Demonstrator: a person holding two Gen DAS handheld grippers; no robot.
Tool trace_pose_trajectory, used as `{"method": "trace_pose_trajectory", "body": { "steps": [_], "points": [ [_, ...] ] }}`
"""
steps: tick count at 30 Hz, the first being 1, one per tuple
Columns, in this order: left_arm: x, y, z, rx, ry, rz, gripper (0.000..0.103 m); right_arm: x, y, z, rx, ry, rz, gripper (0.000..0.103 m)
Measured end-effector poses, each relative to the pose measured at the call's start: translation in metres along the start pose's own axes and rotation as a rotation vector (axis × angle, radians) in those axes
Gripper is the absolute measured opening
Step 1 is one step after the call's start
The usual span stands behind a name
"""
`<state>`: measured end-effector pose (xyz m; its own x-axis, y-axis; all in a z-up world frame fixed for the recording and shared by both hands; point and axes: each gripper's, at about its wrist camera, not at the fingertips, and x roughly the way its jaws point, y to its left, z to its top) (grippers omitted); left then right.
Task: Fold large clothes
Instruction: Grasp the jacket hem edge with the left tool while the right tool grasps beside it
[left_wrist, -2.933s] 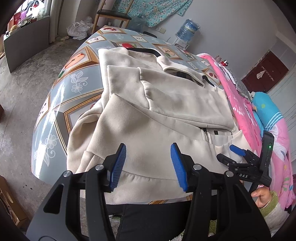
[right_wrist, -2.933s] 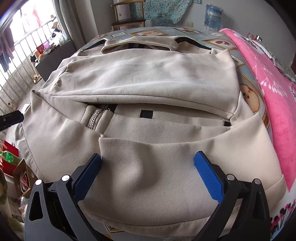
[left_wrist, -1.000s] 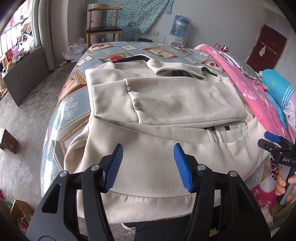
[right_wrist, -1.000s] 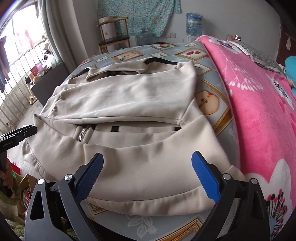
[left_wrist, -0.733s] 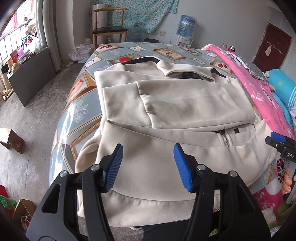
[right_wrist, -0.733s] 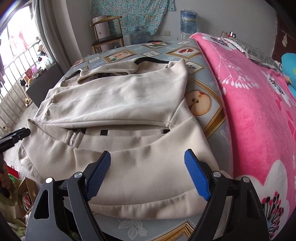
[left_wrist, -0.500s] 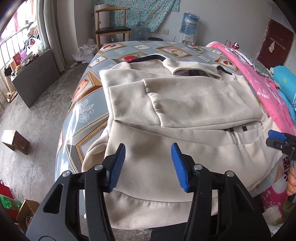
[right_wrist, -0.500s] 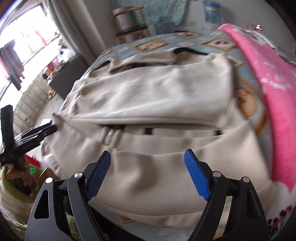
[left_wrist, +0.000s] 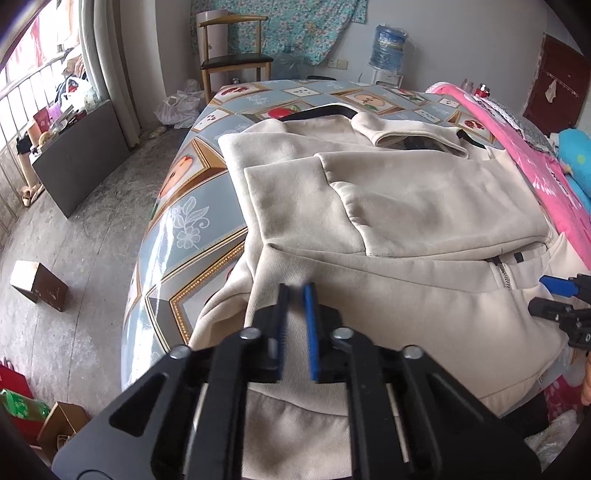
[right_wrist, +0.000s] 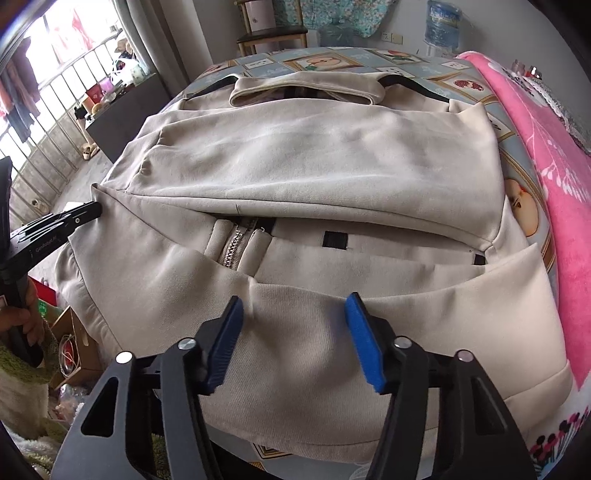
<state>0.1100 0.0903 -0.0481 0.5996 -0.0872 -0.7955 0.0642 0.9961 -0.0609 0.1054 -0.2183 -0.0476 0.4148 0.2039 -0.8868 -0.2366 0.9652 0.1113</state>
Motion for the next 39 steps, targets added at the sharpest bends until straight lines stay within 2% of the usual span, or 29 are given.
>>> {"method": "trace_pose_trajectory", "body": {
  "steps": [3,7,9,15,19,24,28,31,36,39],
  "points": [
    [-0.005,-0.001,-0.001,0.019,-0.018,-0.004,0.003,0.001,0.001,0.000,-0.008,0.001,-0.016,0.043],
    [-0.016,-0.001,-0.002,0.025,-0.053,-0.014,0.002,-0.003,0.005,0.002,-0.032,-0.003,-0.027,0.020],
    [-0.029,-0.001,-0.002,0.023,-0.084,-0.027,0.002,-0.012,0.009,0.003,-0.038,-0.024,-0.031,0.014],
    [-0.080,0.003,0.013,-0.005,-0.217,-0.082,0.002,-0.042,0.013,0.015,-0.025,-0.121,-0.063,0.010],
    [-0.073,0.006,0.030,-0.013,-0.235,-0.083,0.001,-0.033,0.010,0.029,-0.009,-0.150,-0.072,0.010],
    [-0.017,0.012,0.028,-0.015,-0.103,-0.036,0.002,0.019,0.007,0.032,-0.019,-0.087,-0.093,0.010],
    [-0.002,0.012,0.020,-0.017,-0.063,-0.023,0.002,0.011,0.001,0.028,-0.004,-0.105,-0.053,0.011],
    [0.001,0.011,0.016,-0.018,-0.057,-0.013,0.002,-0.017,-0.024,0.025,0.076,-0.144,-0.021,0.032],
    [0.004,0.006,0.016,0.008,-0.047,0.020,0.002,-0.060,-0.082,0.014,0.168,-0.183,-0.145,0.047],
    [0.006,0.005,0.016,0.010,-0.042,0.029,0.002,-0.059,-0.109,0.010,0.180,-0.156,-0.216,0.048]
  ]
}}
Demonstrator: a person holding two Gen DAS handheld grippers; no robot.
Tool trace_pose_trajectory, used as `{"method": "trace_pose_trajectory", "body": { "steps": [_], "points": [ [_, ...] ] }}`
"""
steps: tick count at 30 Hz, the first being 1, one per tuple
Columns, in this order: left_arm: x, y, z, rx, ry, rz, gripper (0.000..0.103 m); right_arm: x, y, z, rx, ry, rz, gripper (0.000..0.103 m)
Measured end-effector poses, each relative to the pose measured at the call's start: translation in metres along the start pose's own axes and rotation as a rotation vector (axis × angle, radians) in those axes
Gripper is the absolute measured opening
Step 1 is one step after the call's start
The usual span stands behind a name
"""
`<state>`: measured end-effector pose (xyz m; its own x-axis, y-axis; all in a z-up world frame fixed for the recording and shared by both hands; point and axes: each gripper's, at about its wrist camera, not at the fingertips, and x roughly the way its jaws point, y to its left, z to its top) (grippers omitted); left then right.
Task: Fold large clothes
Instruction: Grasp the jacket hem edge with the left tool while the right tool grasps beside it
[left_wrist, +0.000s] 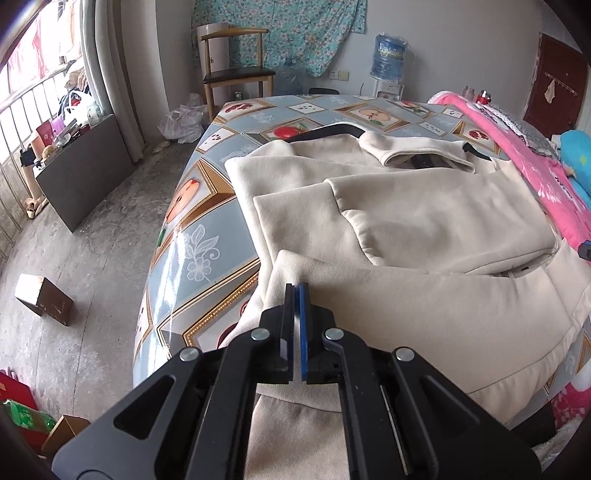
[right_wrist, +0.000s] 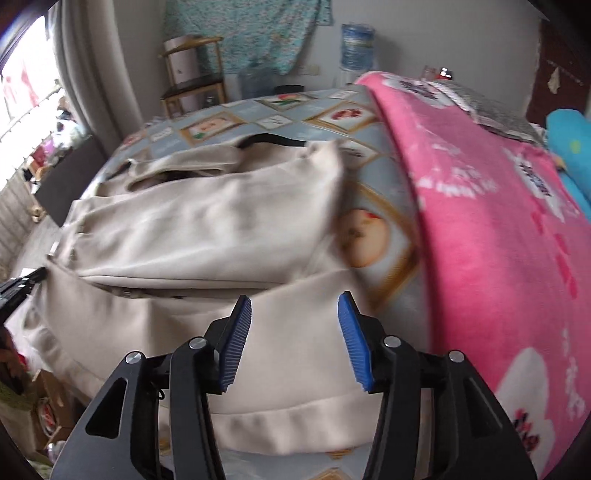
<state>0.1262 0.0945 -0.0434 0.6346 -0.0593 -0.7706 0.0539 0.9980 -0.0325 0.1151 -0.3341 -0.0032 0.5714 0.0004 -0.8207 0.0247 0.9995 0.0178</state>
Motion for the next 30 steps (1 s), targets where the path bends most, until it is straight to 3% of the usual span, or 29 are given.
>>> {"method": "trace_pose_trajectory", "body": {
  "steps": [9,13,15,17,24,27,30],
  "points": [
    [0.005,-0.006,0.001,0.007,0.011,0.041,0.002,0.049,-0.009,-0.001,-0.084,0.077,-0.034,0.048],
    [0.006,-0.008,0.002,0.014,0.011,0.058,0.002,0.036,-0.001,0.000,-0.130,0.008,-0.081,0.020],
    [0.006,-0.009,0.002,0.019,0.009,0.064,0.002,0.026,0.003,0.000,-0.144,-0.028,-0.097,0.011],
    [0.006,-0.010,0.002,0.021,0.007,0.067,0.002,0.018,0.006,0.000,-0.149,-0.061,-0.101,0.008],
    [-0.013,-0.005,0.010,-0.019,-0.037,0.060,0.002,-0.010,-0.003,0.015,-0.059,-0.194,-0.085,0.007],
    [-0.008,-0.003,0.011,-0.025,-0.028,0.067,0.002,0.012,-0.010,0.018,-0.016,-0.171,-0.074,0.007],
    [0.003,0.000,0.008,-0.039,-0.003,0.054,0.002,0.055,-0.011,0.011,-0.038,-0.081,-0.122,0.007]
  ]
}}
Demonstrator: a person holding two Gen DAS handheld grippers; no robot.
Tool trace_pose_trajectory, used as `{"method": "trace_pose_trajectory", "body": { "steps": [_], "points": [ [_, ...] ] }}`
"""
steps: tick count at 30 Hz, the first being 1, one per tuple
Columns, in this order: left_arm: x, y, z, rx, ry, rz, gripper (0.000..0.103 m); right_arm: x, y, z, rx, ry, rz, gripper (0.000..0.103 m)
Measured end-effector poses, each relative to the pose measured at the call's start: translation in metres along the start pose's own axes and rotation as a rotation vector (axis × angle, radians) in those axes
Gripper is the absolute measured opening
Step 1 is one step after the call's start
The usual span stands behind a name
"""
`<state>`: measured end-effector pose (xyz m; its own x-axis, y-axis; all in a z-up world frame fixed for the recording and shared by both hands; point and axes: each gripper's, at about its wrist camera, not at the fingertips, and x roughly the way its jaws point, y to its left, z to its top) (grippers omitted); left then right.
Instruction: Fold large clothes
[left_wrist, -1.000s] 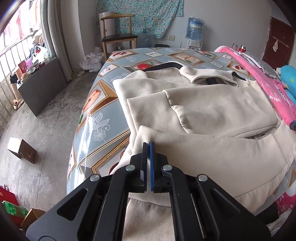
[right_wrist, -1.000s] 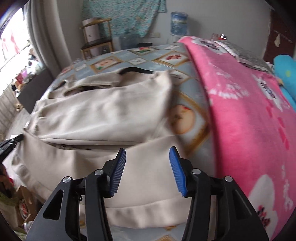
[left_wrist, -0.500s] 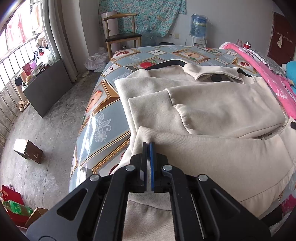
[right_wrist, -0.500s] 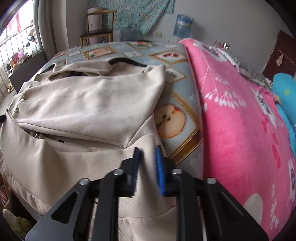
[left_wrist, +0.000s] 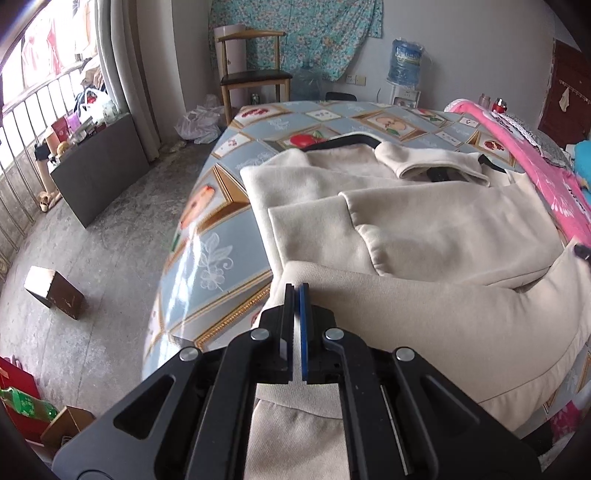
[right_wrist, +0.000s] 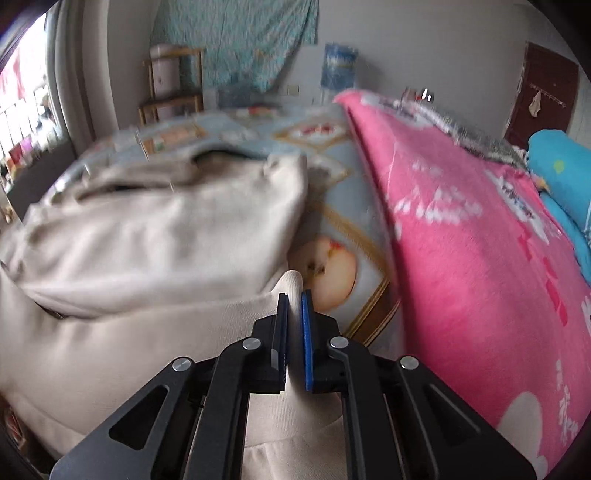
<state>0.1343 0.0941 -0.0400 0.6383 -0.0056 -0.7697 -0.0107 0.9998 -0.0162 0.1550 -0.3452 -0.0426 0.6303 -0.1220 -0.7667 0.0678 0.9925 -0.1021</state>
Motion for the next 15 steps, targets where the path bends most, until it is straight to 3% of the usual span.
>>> {"method": "trace_pose_trajectory", "body": {
  "steps": [4,8,9,12,15],
  "points": [
    [0.000,-0.003,-0.004,0.028,-0.004,0.014,0.002,-0.009,0.005,-0.003,-0.020,-0.005,-0.043,0.007],
    [0.000,-0.003,-0.007,0.043,-0.008,0.007,0.002,-0.047,-0.006,0.007,0.050,-0.041,-0.001,0.014],
    [-0.001,-0.002,-0.006,0.043,-0.008,0.003,0.002,-0.058,-0.007,0.009,0.059,-0.057,0.028,0.018],
    [-0.003,0.000,-0.006,0.043,-0.008,-0.014,0.002,-0.082,0.009,0.013,0.046,-0.077,0.177,0.042],
    [-0.005,0.004,-0.006,0.027,0.000,-0.042,0.005,-0.085,0.048,0.010,-0.031,-0.044,0.328,0.043]
  ]
}}
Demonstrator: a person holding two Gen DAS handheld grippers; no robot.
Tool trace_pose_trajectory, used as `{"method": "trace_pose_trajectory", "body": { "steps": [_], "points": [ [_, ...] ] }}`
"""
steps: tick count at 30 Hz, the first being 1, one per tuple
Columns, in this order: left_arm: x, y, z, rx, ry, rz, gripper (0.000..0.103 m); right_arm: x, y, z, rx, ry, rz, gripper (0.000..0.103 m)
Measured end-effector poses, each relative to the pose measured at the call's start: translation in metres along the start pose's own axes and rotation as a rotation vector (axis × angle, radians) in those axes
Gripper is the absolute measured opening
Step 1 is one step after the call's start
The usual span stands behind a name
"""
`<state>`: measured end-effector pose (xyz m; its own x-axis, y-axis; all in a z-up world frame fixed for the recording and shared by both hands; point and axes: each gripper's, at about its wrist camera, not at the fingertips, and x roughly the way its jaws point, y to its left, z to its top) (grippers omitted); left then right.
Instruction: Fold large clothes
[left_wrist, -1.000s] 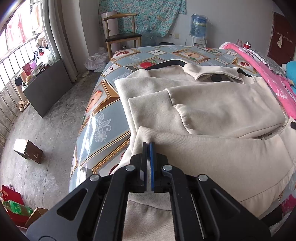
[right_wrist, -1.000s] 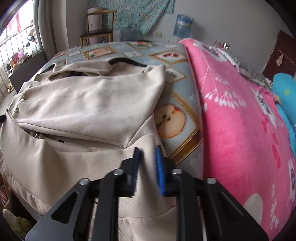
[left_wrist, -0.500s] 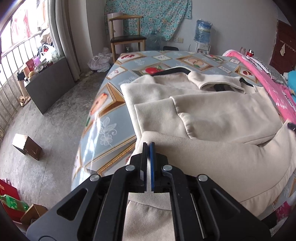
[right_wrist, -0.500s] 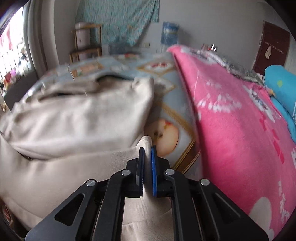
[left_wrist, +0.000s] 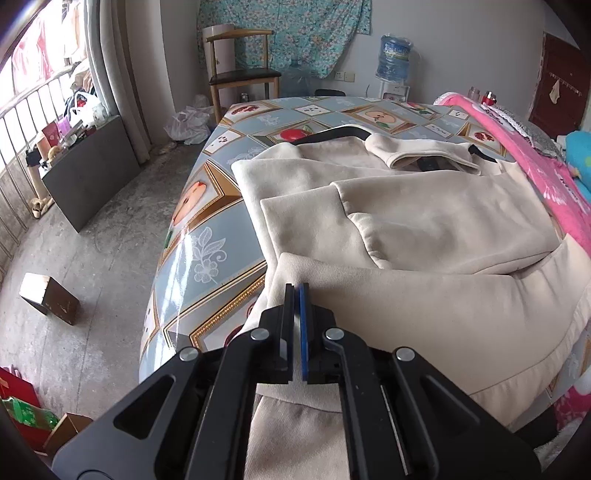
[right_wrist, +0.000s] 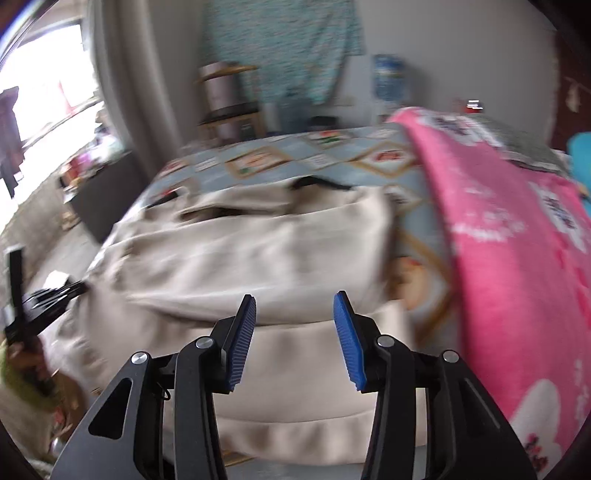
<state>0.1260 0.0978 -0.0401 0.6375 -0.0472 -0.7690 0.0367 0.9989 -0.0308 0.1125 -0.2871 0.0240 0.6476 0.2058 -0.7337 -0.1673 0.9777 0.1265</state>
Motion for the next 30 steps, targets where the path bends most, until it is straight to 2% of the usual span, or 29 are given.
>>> {"method": "trace_pose_trajectory", "body": {
  "steps": [2,5,7,9,12,13,17,21,22,23,26,28,30],
  "points": [
    [-0.004,0.005,-0.001,-0.019,0.004,-0.026,0.005,0.019,0.027,-0.006,-0.057,0.052,0.050,0.043],
    [-0.011,0.013,-0.006,-0.041,0.011,-0.063,0.007,0.048,0.062,-0.017,-0.152,0.128,0.074,0.043],
    [-0.017,0.019,-0.010,-0.060,0.009,-0.094,0.018,0.068,0.076,-0.025,-0.202,0.174,0.063,0.043],
    [-0.019,0.025,-0.013,-0.081,0.012,-0.131,0.031,0.086,0.086,-0.033,-0.260,0.209,0.006,0.044],
    [-0.018,0.030,-0.015,-0.097,0.025,-0.160,0.036,0.085,0.083,-0.026,-0.226,0.223,0.011,0.044],
    [-0.016,0.031,-0.014,-0.097,0.029,-0.160,0.036,0.081,0.082,-0.022,-0.207,0.214,0.015,0.044],
    [-0.004,0.035,-0.006,-0.113,0.044,-0.182,0.036,0.063,0.087,-0.004,-0.120,0.186,0.187,0.046],
    [0.013,0.040,0.006,-0.145,0.054,-0.217,0.034,0.070,0.112,0.001,-0.081,0.227,0.343,0.046],
    [0.014,0.040,0.007,-0.147,0.053,-0.221,0.031,0.073,0.120,-0.001,-0.086,0.240,0.364,0.046],
    [0.015,0.039,0.008,-0.145,0.055,-0.235,0.022,0.075,0.129,-0.003,-0.095,0.250,0.386,0.046],
    [0.015,0.037,0.009,-0.128,0.055,-0.244,0.020,0.083,0.153,-0.011,-0.137,0.282,0.426,0.046],
    [0.016,0.037,0.009,-0.133,0.059,-0.246,0.019,0.096,0.162,-0.018,-0.157,0.320,0.406,0.046],
    [0.017,0.039,0.008,-0.141,0.061,-0.243,0.009,0.110,0.165,-0.025,-0.149,0.358,0.399,0.046]
  ]
}}
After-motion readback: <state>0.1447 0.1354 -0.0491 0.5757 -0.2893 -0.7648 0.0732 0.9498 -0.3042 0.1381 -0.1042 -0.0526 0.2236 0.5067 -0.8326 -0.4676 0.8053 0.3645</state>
